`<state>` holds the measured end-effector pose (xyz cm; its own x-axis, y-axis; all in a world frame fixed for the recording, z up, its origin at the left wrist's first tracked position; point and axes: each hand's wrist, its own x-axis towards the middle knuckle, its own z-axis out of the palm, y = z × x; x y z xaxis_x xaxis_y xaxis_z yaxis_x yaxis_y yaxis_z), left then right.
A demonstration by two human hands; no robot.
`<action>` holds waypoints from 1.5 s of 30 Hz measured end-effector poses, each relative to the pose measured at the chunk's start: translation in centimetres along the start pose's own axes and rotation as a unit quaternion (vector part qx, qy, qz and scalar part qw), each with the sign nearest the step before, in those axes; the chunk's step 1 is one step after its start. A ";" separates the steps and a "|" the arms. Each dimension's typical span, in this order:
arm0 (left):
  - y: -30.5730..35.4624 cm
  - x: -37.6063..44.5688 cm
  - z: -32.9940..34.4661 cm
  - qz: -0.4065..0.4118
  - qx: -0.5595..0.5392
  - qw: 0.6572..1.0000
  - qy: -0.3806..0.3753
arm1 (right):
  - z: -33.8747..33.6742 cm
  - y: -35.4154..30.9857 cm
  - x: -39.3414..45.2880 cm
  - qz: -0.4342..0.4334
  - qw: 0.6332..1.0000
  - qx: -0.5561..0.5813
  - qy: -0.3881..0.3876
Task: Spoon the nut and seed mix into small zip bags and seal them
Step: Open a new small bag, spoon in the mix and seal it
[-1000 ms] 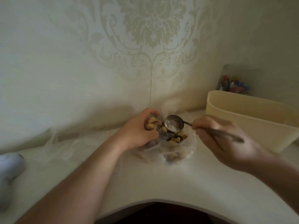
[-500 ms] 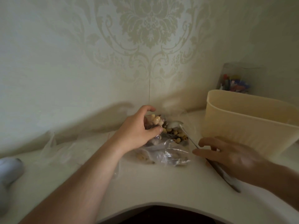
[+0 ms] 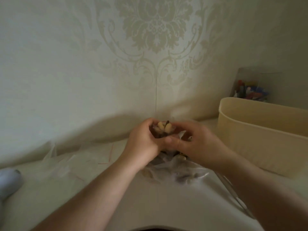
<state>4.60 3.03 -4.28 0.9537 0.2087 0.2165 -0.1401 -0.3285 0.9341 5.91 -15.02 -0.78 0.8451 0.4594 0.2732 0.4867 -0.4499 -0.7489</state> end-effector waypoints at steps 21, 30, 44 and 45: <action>1.9 -1.2 -0.3 -0.068 -0.086 0.981 -0.159 | -0.2 1.9 0.0 0.118 0.960 0.248 0.047; 2.3 -1.2 -0.1 -0.130 -0.056 0.984 -0.110 | -0.1 2.6 0.1 0.163 0.957 0.238 -0.016; 1.6 -1.0 0.0 -0.124 -0.017 0.981 -0.148 | -0.3 1.6 -0.1 0.175 0.948 0.264 -0.035; 1.6 -1.0 0.0 -0.123 -0.019 0.981 -0.149 | -0.3 1.5 -0.1 0.176 0.948 0.263 -0.037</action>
<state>3.46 2.29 -3.03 0.9945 -0.0035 -0.1049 0.1002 -0.2671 0.9584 6.62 -15.98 -1.78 0.9077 0.4125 -0.0771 -0.0163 -0.1489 -0.9887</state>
